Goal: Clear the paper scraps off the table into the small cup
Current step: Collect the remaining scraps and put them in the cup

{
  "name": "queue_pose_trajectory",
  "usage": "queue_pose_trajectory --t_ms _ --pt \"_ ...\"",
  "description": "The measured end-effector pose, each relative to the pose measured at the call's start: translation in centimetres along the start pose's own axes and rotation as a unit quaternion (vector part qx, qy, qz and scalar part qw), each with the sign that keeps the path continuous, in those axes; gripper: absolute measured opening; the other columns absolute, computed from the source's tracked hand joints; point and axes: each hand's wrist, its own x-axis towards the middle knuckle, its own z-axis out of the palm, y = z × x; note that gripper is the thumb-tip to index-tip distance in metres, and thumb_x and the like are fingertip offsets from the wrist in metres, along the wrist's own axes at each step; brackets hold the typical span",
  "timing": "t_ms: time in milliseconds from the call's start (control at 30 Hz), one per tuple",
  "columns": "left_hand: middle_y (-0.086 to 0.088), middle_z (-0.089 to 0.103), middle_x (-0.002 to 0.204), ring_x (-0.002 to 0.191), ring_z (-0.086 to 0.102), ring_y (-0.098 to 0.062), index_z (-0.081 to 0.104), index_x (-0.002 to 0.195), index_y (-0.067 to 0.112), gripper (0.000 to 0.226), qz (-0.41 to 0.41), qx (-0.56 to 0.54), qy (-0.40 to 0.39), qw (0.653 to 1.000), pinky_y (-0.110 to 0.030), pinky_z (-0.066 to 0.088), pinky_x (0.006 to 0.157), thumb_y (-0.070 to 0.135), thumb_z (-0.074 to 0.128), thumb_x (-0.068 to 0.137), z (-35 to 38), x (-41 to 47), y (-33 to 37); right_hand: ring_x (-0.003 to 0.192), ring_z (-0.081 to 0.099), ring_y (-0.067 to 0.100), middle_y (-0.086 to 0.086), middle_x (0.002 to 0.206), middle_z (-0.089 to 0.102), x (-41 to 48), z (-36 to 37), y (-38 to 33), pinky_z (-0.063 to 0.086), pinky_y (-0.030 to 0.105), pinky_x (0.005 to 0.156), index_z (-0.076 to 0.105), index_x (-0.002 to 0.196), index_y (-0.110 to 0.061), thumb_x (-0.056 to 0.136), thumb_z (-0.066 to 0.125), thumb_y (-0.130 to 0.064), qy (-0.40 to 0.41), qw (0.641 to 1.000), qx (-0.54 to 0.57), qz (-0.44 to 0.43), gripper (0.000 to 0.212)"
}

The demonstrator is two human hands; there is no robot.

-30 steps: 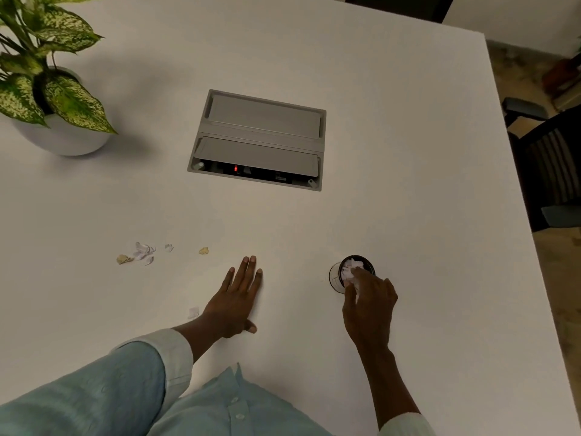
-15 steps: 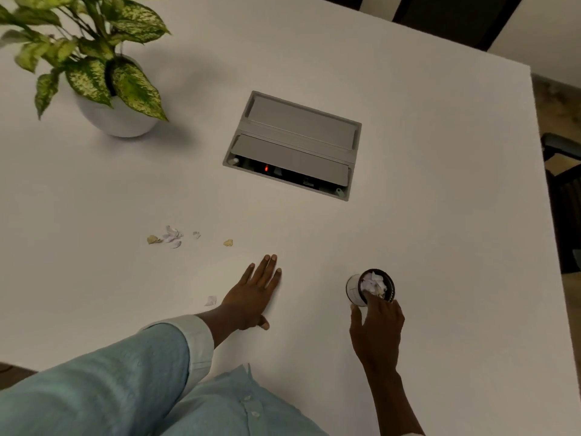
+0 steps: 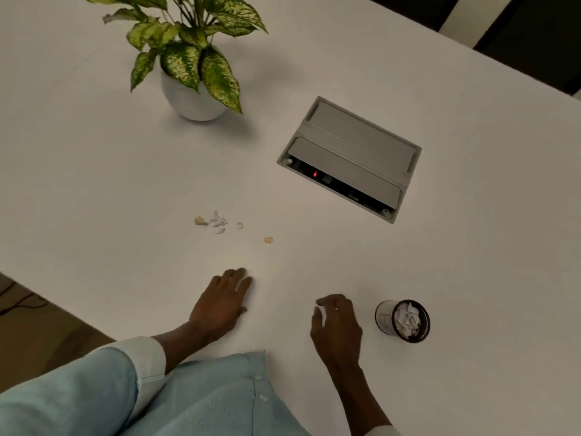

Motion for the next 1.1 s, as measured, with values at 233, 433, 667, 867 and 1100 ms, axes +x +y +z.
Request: queue_pose_trajectory --t_ms 233,433,667,867,1100 --pt "-0.002 0.041 0.141 0.125 0.044 -0.022 0.046 0.142 0.016 0.076 -0.117 -0.163 0.023 0.979 -0.04 0.058 0.081 0.046 0.081 0.081 0.4 -2.7 -1.4 0.119 0.048 0.013 -0.007 0.118 0.052 4.2 4.8 -3.4 0.054 0.033 0.075 0.061 0.121 -0.023 0.093 0.061 -0.023 -0.13 0.991 -0.037 -0.012 0.027" --pt "0.001 0.043 0.118 0.101 0.047 -0.018 0.052 0.116 0.015 0.029 -0.098 -0.182 0.065 0.976 -0.033 0.05 0.071 0.018 0.068 0.093 1.0 -0.7 -0.1 0.122 0.048 0.023 0.004 0.131 0.052 9.0 6.9 -5.3 0.055 0.037 0.087 0.051 0.139 -0.015 0.094 0.063 -0.015 -0.158 0.982 -0.064 -0.082 0.047" --pt "0.0 0.054 0.094 0.086 0.052 -0.021 0.054 0.085 0.017 0.017 -0.088 -0.165 0.054 0.981 -0.039 0.05 0.06 0.003 0.063 0.085 1.8 0.6 -1.3 0.125 0.048 0.028 0.009 0.14 0.048 14.0 9.1 -8.8 0.059 0.04 0.076 0.05 0.143 -0.013 0.092 0.064 -0.004 -0.18 0.955 -0.12 -0.201 0.054" --pt "0.008 0.065 0.073 0.067 0.059 -0.012 0.059 0.073 0.016 0.012 -0.235 -0.371 0.095 0.893 -0.028 0.048 0.063 0.016 0.069 0.08 -0.1 0.1 -1.7 0.095 0.053 0.025 0.008 0.103 0.054 15.0 10.6 -10.1 0.048 0.031 0.047 0.063 0.09 -0.009 0.074 0.069 0.012 -0.143 0.947 -0.176 -0.225 0.028" --pt "-0.012 0.074 0.069 0.064 0.076 -0.024 0.071 0.08 0.005 0.015 -0.377 -0.607 0.131 0.687 -0.035 0.064 0.068 -0.004 0.081 0.073 -2.8 0.8 -2.3 0.078 0.057 0.024 0.004 0.088 0.058 12.9 10.5 -8.6 0.043 0.03 0.054 0.061 0.084 -0.013 0.076 0.068 0.005 -0.133 0.966 -0.127 -0.18 0.021"
